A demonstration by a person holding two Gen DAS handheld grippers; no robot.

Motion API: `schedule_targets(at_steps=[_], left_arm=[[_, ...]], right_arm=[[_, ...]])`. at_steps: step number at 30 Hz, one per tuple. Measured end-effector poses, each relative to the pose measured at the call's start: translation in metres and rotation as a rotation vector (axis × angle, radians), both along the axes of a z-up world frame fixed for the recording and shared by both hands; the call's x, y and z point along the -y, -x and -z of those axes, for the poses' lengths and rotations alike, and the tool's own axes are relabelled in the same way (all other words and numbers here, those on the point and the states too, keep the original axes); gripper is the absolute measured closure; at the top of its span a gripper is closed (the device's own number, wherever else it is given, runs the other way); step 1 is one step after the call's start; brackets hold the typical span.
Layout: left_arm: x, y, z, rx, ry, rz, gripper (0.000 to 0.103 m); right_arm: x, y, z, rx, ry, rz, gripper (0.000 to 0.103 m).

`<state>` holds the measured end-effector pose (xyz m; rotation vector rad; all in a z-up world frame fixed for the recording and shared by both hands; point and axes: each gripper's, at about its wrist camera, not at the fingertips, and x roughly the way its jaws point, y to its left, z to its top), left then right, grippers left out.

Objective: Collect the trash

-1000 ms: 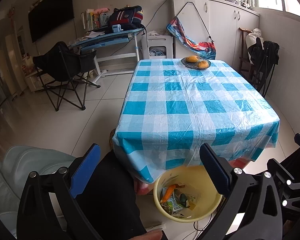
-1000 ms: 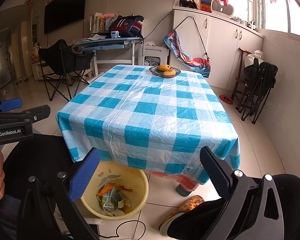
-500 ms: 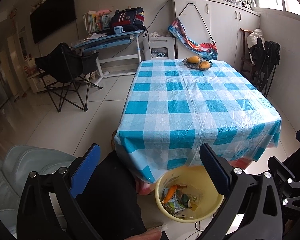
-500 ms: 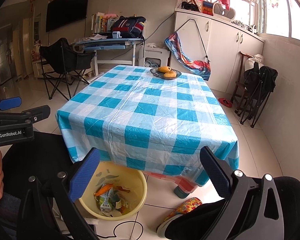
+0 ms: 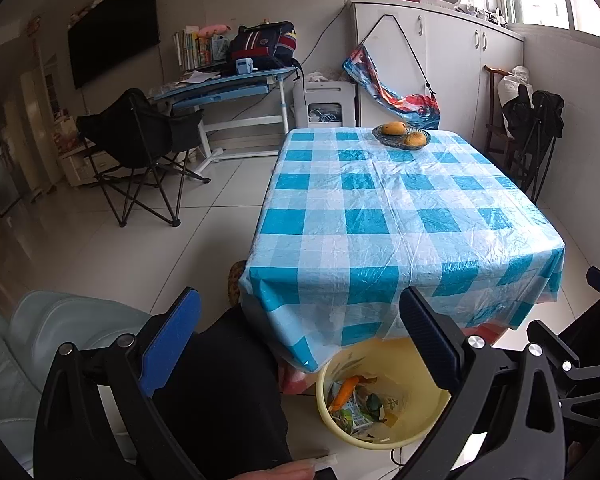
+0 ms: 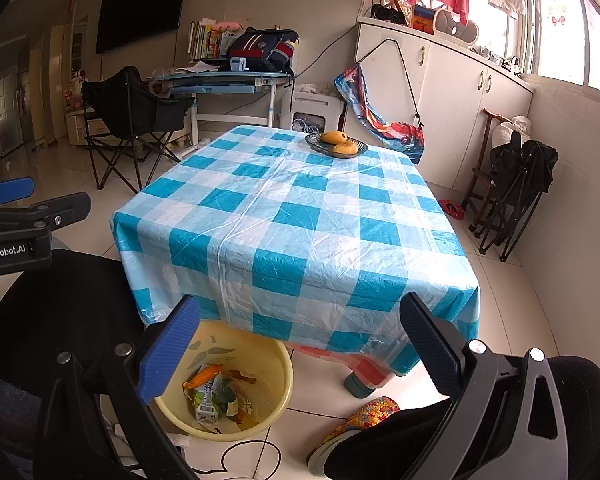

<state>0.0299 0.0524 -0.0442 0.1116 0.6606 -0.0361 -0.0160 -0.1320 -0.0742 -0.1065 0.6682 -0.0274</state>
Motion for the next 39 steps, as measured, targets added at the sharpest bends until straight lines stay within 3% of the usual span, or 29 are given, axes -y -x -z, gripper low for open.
schedule_targets(at_steps=[21,39], left_arm=[[0.006,0.002,0.000,0.025,-0.028,0.007,0.007],[0.029,0.005,0.010,-0.012,-0.052,0.050,0.007]], right_arm=[[0.001,0.002,-0.002,0.001,-0.007,-0.006,0.007],[0.012,0.009,-0.009,0.040,-0.062,-0.007,0.007]])
